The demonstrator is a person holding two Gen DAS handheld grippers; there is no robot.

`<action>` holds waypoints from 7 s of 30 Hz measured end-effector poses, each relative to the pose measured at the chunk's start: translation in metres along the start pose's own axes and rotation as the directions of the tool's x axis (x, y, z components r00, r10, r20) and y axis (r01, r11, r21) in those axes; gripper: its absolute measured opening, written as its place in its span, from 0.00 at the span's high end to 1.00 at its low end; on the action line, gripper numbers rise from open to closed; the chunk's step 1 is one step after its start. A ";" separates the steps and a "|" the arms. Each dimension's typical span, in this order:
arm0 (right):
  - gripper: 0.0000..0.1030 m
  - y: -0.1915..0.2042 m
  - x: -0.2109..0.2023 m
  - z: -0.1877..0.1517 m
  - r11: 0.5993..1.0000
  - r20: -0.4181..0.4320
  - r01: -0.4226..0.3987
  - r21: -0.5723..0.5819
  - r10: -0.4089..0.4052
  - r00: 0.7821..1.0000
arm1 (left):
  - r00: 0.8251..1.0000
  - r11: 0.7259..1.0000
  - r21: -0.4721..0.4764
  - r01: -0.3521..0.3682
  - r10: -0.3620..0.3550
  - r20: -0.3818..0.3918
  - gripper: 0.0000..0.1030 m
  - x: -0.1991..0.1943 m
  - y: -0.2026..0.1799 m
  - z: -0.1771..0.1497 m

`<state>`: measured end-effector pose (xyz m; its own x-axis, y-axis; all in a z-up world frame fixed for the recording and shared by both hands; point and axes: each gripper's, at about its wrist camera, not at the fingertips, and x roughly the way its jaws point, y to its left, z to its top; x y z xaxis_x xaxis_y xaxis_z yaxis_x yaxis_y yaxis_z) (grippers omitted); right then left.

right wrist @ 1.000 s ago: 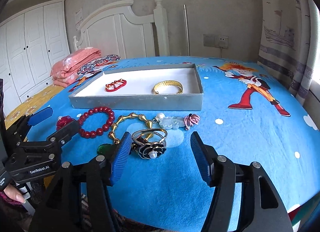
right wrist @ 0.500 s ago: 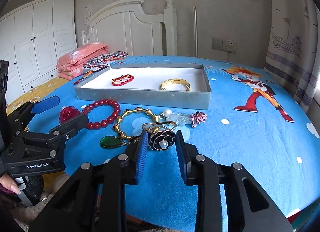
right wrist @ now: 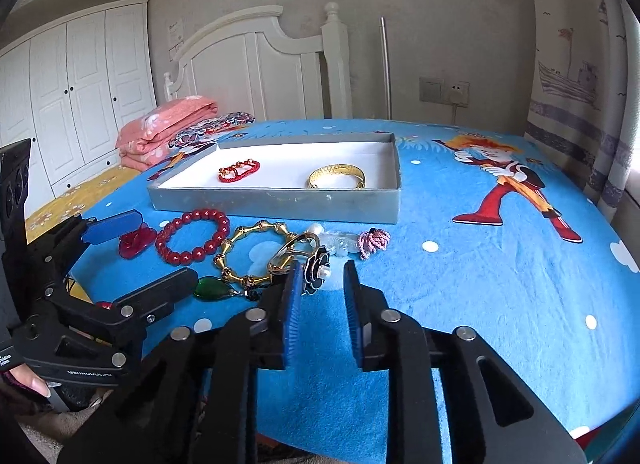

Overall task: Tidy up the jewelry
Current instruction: 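Grasp the green pendant on its black cord with the left tool, then lift the green pendant with the left tool while the right tool holds the camellia ring, then carry the green pendant with left tool while right carries the camellia ring over the tray, then open the left tool to drop the green pendant while the right tool releases the camellia ring in the tray, then move the left tool to the red rose brooch while the right tool reaches the red bead bracelet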

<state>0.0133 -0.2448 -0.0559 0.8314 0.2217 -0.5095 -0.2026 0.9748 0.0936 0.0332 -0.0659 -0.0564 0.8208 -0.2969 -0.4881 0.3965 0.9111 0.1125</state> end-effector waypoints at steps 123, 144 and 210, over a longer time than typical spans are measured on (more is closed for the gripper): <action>0.64 0.049 0.013 0.016 0.994 0.069 0.073 -0.080 -0.067 0.995 | 0.994 0.972 -0.217 -0.094 0.103 0.030 0.86 -0.018 0.057 -0.012; 0.64 0.056 0.019 0.046 0.987 0.110 0.162 -0.005 -0.161 0.981 | 0.967 0.937 -0.269 -0.222 0.247 0.061 0.86 -0.015 0.065 0.016; 0.23 0.026 0.002 0.025 0.976 0.053 0.215 -0.010 -0.215 0.975 | 0.917 0.881 -0.267 -0.391 0.399 -0.028 0.05 -0.028 0.099 0.015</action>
<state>0.0229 -0.2178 -0.0331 0.8815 0.0083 -0.4720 -0.0239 0.9994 -0.0270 0.0551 0.0282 -0.0188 0.8990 0.0989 -0.4267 -0.0817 0.9949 0.0584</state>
